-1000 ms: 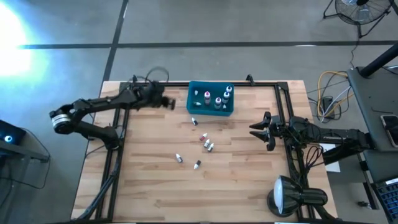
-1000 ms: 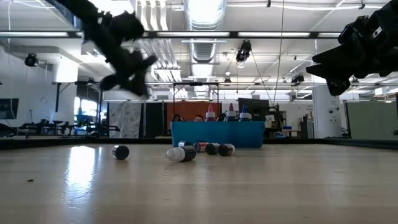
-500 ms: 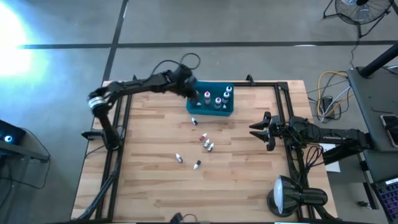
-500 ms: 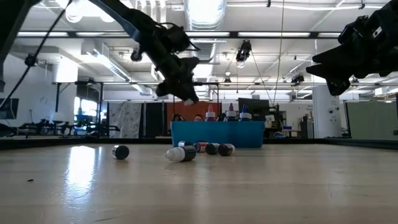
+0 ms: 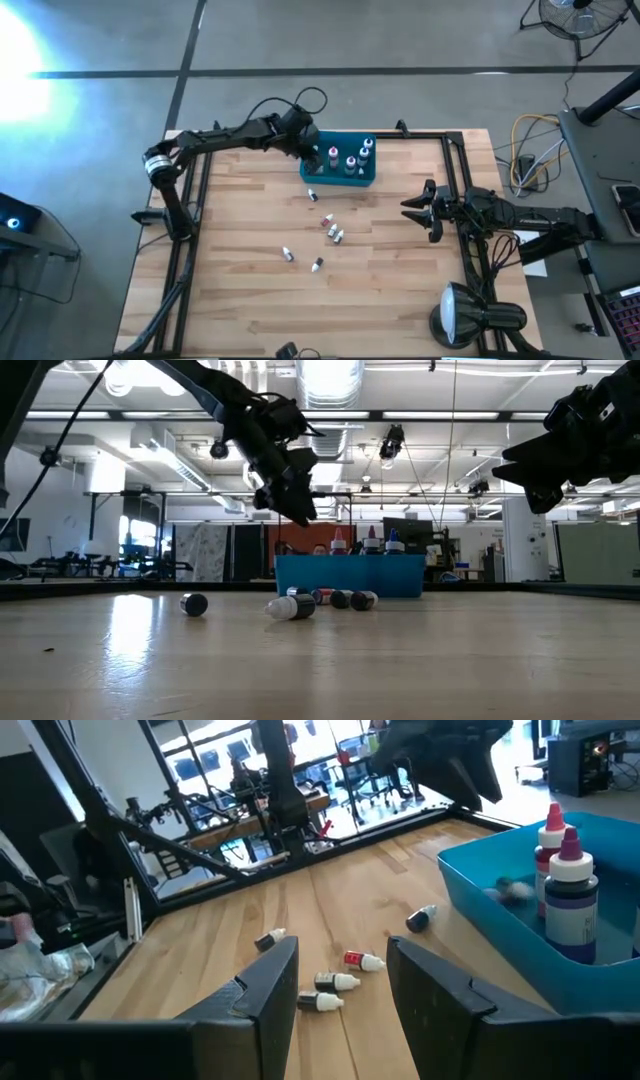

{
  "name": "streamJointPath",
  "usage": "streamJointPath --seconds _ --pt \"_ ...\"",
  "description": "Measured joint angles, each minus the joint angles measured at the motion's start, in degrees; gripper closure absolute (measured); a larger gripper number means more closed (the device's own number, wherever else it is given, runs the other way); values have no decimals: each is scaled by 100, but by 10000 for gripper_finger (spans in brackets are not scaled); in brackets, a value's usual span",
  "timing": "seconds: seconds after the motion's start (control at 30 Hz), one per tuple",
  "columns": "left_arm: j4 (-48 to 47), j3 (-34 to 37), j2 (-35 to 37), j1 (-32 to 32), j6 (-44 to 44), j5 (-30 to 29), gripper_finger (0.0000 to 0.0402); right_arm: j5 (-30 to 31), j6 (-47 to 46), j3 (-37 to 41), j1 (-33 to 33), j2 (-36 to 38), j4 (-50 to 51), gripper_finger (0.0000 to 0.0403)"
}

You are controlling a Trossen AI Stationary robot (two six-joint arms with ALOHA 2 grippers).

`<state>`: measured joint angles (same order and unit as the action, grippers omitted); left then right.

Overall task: Pick & Place food coloring
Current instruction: Put the small yellow food coloring bottle into the blue bin, then put the bottom small red food coloring bottle into the blue bin

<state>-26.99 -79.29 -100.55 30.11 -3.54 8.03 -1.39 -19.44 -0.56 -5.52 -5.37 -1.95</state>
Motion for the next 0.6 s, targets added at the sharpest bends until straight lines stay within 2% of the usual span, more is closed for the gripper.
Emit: streamJointPath --seconds 0.1,0.2,0.43,0.6 --pt "-95 0 103 -61 46 -24 226 3 0 -1 -2 0 0 255" --pt "-312 2 316 -142 79 -13 212 102 44 0 -2 5 -4 255" --pt "-1023 16 1140 -437 234 2 209 931 -424 0 -6 7 -138 255" --pt "-1106 234 1758 -609 -18 1 209 1031 117 2 -4 -16 -374 255"
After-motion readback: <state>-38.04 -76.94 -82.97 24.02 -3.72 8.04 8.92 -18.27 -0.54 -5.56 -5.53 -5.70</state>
